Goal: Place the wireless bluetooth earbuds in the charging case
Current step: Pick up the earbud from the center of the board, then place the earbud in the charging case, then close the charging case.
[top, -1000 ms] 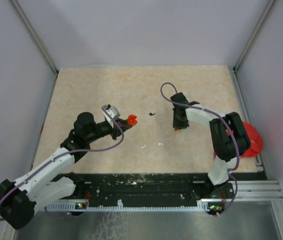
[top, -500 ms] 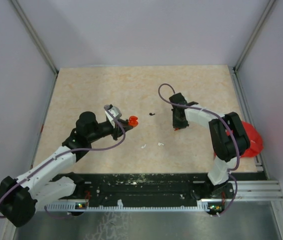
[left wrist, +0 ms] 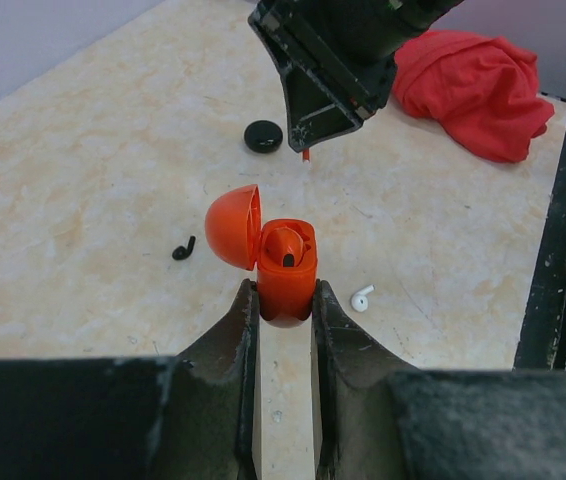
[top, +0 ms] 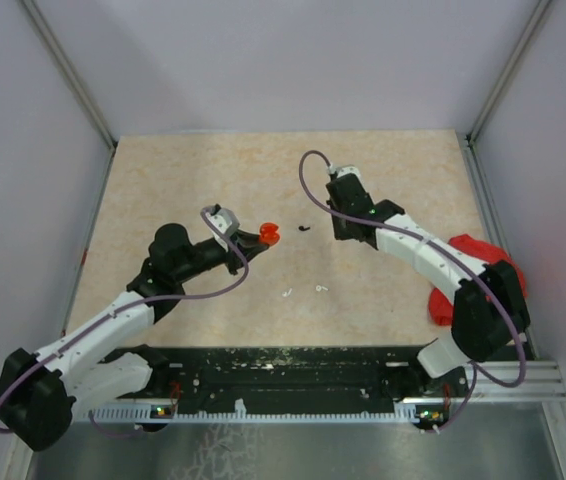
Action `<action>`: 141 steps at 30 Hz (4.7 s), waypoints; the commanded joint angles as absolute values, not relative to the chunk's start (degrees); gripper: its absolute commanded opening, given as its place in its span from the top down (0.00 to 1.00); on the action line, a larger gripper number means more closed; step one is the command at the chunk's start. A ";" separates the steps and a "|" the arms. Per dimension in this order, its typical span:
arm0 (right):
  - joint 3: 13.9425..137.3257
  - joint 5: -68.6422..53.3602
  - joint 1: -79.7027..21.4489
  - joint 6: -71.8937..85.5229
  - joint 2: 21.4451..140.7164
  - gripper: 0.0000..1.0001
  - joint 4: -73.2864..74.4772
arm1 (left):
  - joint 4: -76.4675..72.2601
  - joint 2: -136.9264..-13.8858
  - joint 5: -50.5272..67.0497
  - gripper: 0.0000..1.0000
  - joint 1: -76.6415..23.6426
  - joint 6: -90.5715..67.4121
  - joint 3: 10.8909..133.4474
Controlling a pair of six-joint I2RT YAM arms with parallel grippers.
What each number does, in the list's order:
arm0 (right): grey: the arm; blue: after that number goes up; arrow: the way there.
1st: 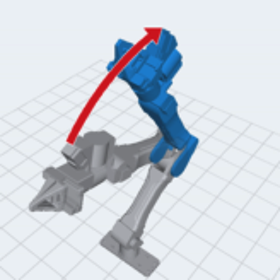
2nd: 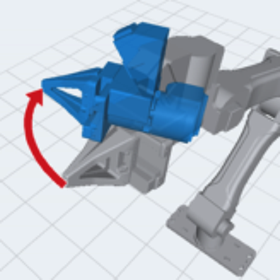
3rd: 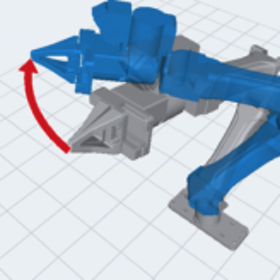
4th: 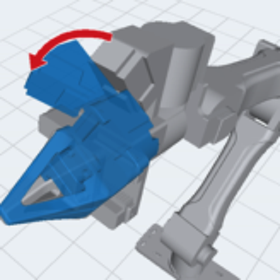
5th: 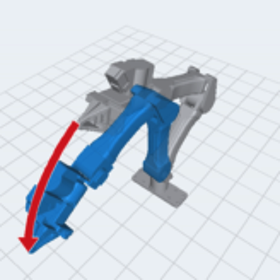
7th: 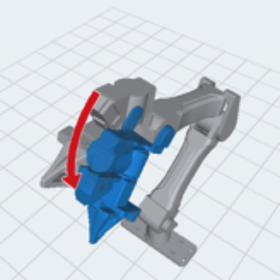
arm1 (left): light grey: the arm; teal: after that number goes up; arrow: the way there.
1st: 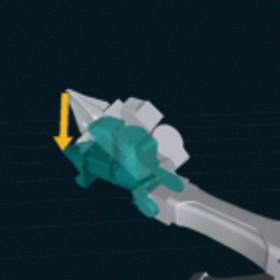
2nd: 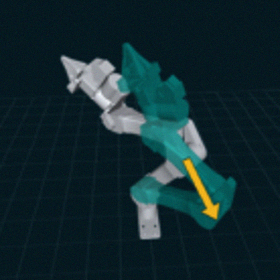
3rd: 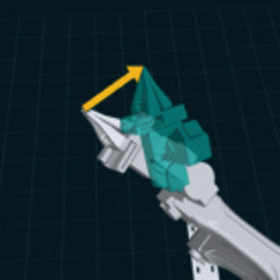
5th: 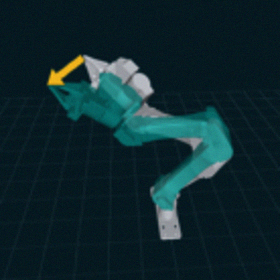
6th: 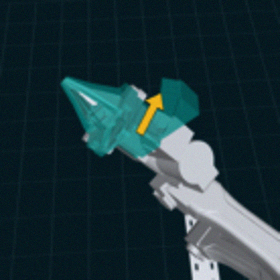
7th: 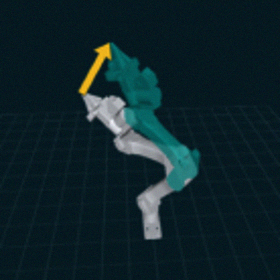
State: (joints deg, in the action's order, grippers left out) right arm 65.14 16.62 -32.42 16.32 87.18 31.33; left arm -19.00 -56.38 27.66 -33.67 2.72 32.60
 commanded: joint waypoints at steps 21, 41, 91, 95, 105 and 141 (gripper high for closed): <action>72.61 32.18 -57.60 -9.57 70.46 0.86 16.82 | -54.89 -63.12 30.63 0.99 -33.75 1.77 24.29; 72.60 34.53 -64.91 -18.16 71.69 0.86 9.78 | -61.89 -66.92 29.71 0.99 -35.40 -1.56 26.11; 69.83 37.52 -68.75 -20.01 72.77 0.78 10.11 | -63.57 -67.12 25.11 0.99 -36.24 -9.84 26.65; 70.72 36.45 -68.75 -18.43 72.29 0.75 11.23 | -63.78 -67.57 25.55 0.99 -36.38 -10.01 26.47; 72.56 33.89 -68.73 -14.73 72.36 0.71 13.46 | -64.98 -68.11 26.23 0.99 -36.65 -10.17 26.19; 73.10 -32.03 -37.79 5.48 67.27 0.28 21.05 | -60.67 -68.79 50.56 0.99 -30.75 -17.64 28.43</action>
State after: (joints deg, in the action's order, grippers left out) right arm 72.73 -19.66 -38.04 2.46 64.95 24.23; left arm -59.92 -68.27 45.08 -31.00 -16.49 26.28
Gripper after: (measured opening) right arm 0.704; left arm 0.226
